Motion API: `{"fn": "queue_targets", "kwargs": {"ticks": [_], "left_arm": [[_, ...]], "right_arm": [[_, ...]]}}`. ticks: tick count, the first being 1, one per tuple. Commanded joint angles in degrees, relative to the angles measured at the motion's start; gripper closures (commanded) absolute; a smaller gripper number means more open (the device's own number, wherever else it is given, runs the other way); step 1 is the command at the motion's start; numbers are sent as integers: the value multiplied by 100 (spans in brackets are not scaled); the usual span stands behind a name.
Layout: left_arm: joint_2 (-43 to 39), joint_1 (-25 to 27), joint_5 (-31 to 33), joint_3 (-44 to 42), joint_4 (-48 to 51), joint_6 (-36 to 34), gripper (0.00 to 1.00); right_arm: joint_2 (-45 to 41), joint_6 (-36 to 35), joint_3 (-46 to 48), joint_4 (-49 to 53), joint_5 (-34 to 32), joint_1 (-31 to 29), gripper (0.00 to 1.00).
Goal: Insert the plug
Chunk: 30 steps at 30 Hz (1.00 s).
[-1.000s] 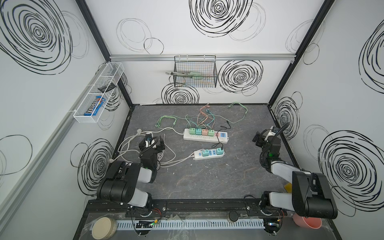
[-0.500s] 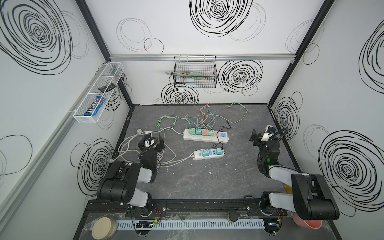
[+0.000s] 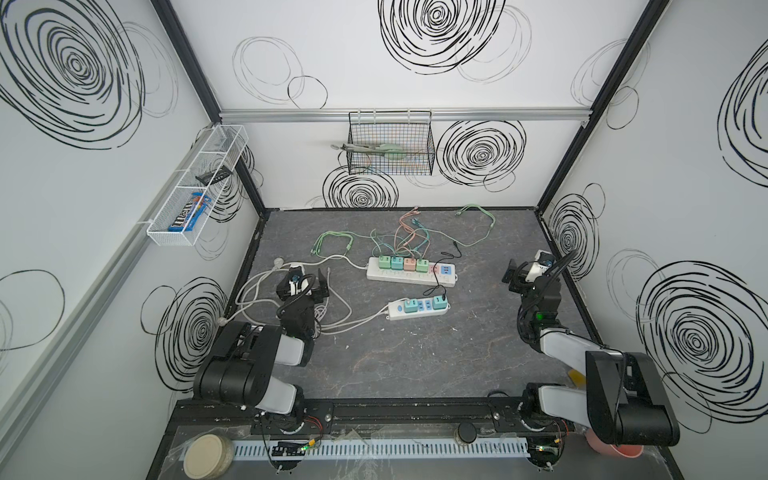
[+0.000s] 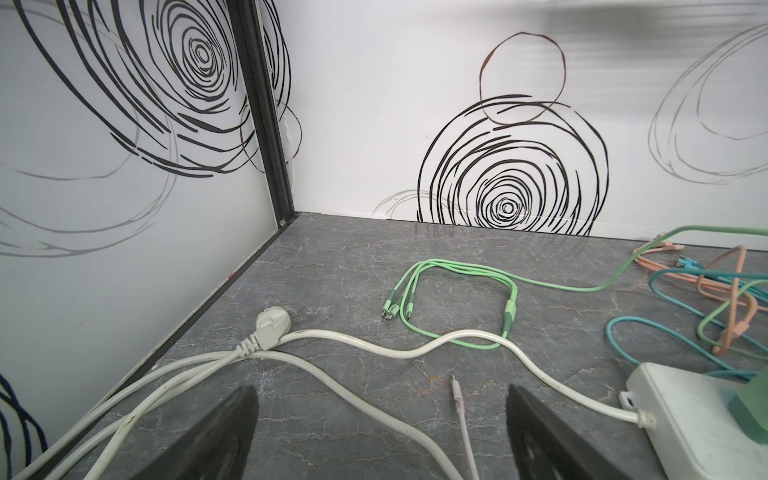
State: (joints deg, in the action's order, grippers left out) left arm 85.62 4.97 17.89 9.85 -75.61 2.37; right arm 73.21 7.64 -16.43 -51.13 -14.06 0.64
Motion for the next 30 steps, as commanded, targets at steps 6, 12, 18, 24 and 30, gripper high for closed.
{"fn": "queue_targets", "kwargs": {"ticks": [6, 12, 18, 24, 30], "left_arm": [[-17, 4, 21, -52, -551, 27, 4], [-11, 48, 74, -37, -553, -9, 4], [-11, 61, 81, -38, -549, -18, 4], [-11, 57, 81, -34, -542, -17, 4], [-11, 56, 82, -38, -542, -13, 4]], "right_arm": [[1298, -674, 475, -2066, 516, -380, 3], [1210, -635, 10, -959, 1813, 10, 3], [1161, -667, 100, -1076, 2251, 137, 3], [1148, -678, 112, -1085, 2191, 118, 3], [1162, -535, 37, -967, 1534, -20, 3]]}}
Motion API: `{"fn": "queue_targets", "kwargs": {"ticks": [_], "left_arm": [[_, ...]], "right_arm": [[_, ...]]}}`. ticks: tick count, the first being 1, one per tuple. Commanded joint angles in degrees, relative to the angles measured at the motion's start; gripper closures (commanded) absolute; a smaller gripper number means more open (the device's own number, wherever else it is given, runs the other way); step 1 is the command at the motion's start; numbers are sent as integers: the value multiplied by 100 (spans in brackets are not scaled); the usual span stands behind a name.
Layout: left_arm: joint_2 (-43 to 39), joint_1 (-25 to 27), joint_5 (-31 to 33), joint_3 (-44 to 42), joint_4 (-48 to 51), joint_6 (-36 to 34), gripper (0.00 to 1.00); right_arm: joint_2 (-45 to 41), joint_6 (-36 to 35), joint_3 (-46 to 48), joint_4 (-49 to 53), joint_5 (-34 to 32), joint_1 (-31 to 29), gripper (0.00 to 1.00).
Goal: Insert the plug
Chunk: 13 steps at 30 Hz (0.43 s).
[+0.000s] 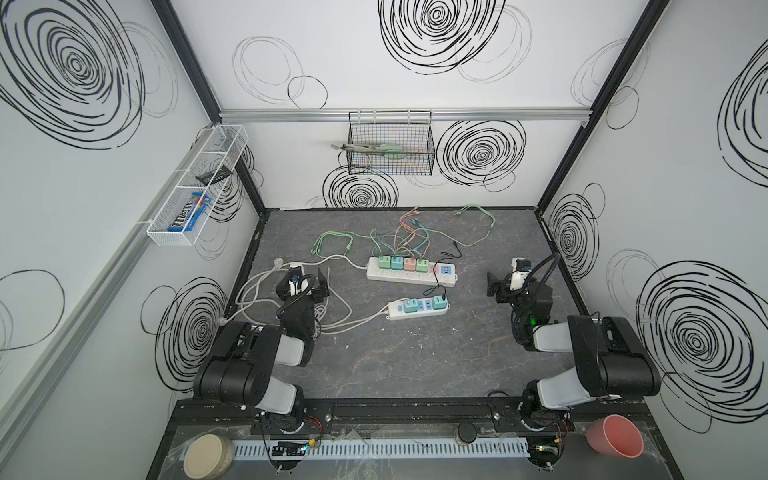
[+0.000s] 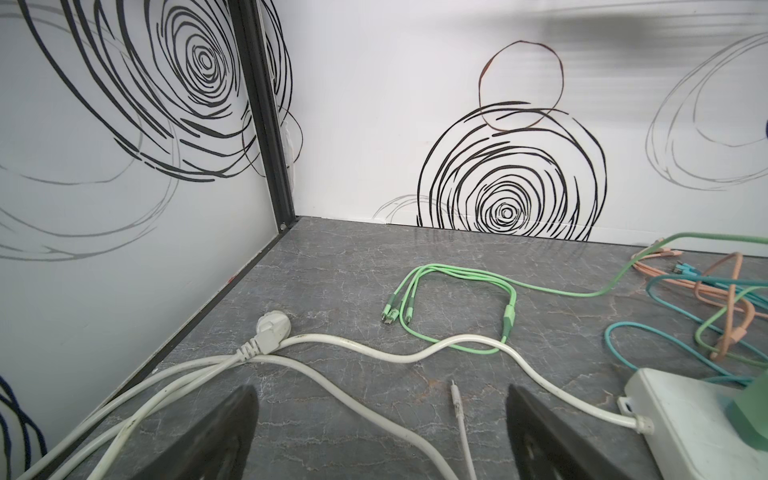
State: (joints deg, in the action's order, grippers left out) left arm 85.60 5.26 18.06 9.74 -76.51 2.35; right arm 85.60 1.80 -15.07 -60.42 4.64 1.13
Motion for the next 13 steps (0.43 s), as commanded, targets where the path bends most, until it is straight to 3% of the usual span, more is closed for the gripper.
{"fn": "queue_targets", "kwargs": {"ticks": [1, 13], "left_arm": [[-9, 28, 57, -25, -452, -15, 4], [-8, -60, -340, -12, -403, -48, 4]], "right_arm": [[-79, 56, -108, -22, -354, -69, 3], [-71, 54, -118, -22, -356, -68, 3]]}}
